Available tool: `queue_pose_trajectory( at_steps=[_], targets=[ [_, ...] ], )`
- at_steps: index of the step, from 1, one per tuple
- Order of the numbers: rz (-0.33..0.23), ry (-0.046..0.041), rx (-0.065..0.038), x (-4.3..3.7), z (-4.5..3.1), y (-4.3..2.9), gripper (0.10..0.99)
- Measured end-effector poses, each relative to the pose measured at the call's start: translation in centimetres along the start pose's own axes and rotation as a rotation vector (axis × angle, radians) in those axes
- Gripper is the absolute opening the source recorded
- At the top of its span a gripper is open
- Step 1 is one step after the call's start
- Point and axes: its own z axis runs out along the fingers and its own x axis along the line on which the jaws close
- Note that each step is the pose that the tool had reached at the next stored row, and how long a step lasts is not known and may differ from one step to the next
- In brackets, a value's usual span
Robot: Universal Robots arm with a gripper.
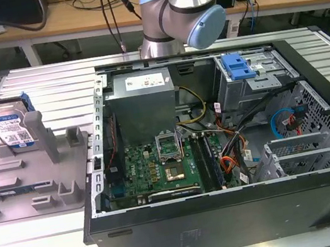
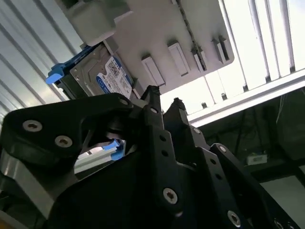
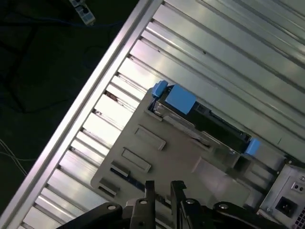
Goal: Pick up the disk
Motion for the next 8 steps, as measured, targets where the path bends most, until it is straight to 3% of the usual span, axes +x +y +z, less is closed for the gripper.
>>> queue_pose_trajectory(
  at_steps=[2, 4, 5, 8],
  targets=[
    [-0.044, 0.0017, 0.0, 0.0, 0.0, 0.0, 0.416],
    [-0.089, 0.0034, 0.0, -0.01, 0.0, -0.01, 0.416],
    [-0.12, 0.0045, 0.0, -0.01, 0.0, -0.01, 0.541],
    [-0.164, 0.0061, 0.0, -0.01, 0.0, -0.01, 0.541]
  ],
)
